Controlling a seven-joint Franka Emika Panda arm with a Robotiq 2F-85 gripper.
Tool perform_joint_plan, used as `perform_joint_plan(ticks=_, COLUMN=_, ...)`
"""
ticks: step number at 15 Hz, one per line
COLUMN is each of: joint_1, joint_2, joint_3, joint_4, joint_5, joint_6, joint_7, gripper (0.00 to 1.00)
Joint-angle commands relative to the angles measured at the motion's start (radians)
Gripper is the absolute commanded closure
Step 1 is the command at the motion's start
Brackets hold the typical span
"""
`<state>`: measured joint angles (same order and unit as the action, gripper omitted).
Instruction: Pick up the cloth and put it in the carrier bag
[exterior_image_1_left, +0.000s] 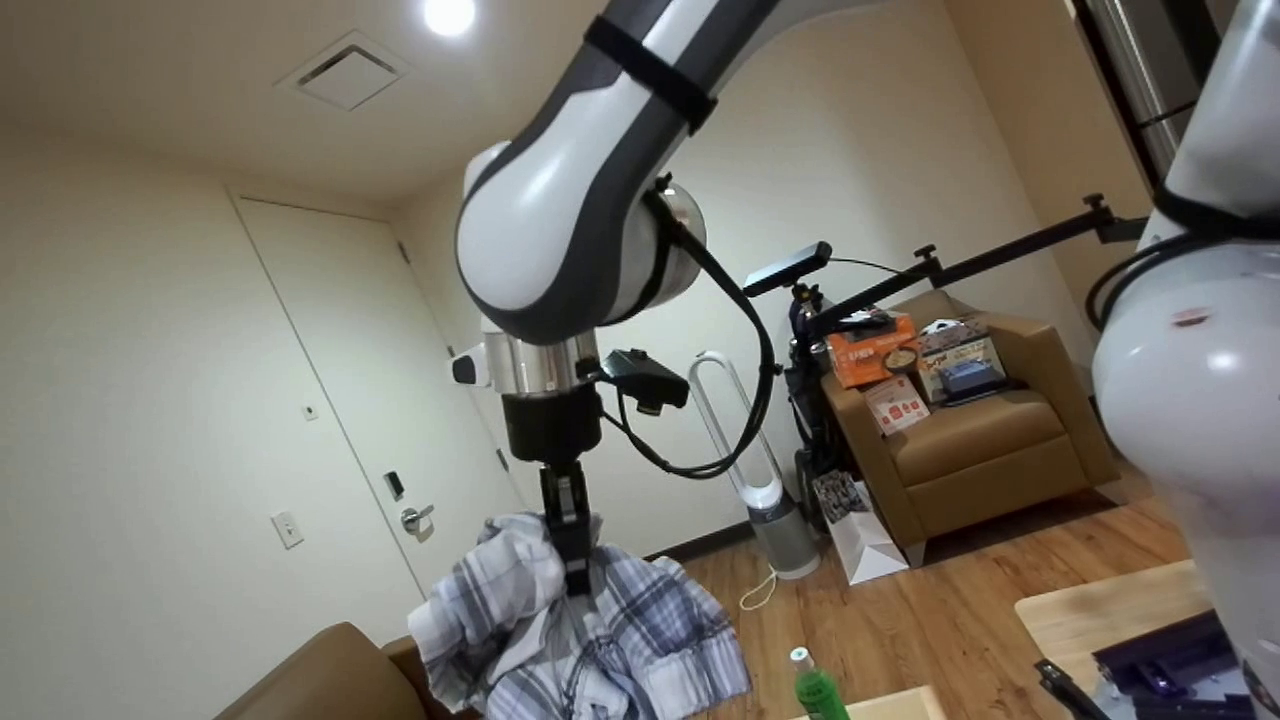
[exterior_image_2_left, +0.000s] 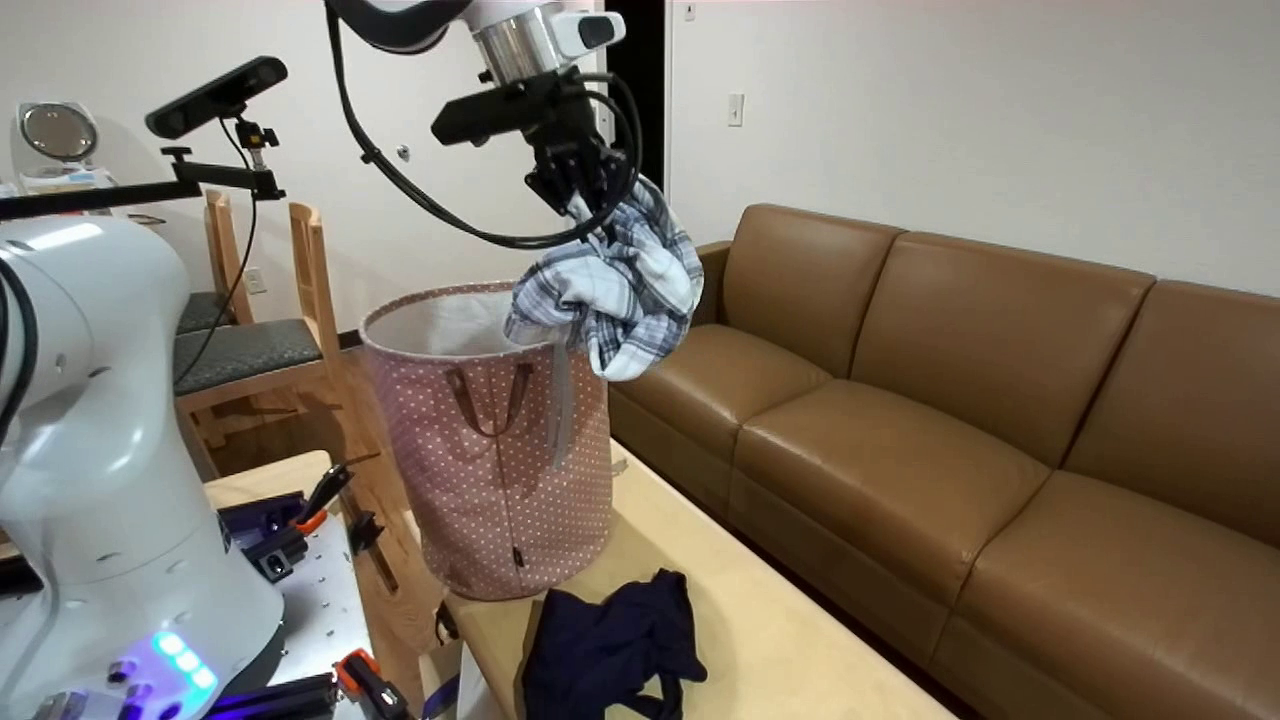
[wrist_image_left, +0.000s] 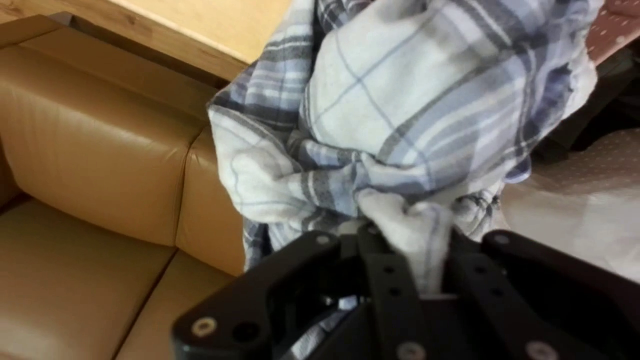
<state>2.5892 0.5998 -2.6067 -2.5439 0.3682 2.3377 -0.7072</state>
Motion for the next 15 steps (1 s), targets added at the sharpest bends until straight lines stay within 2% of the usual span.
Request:
perform_joint_plan(ticks=1, joint_1=-0.046, joint_2=0.014, joint_3=0.043, joint_4=0.029, joint_5=0.030, joint_6=-0.055, joint_7=-0.010, gripper=0.93)
perform_joint_plan(ticks=4, joint_1=-0.033, joint_2=0.043, joint_3=0.045, joint_4=0.095, joint_5=0.073, joint_6=-0.154, joint_7=-0.010, gripper=0.92)
perform_joint_plan(ticks=9, joint_1=-0.027, joint_2=0.079, joint_3=0.104, joint_4=0.278, joint_5=0.152, joint_6=-0.321, joint_7=0.062, gripper=0.92)
perform_joint_plan(ticks=12, joint_1=-0.017, joint_2=0.048, joint_3=0.177, joint_4=0.312, joint_5=0.203, joint_6=-0.307, joint_7=0.065, gripper=0.92)
perform_joint_plan(ticks=15, joint_1=-0.033, joint_2=0.074, joint_3=0.200, joint_4=0.294, joint_5=0.202, joint_6=-0.307, joint_7=0.052, gripper=0.89)
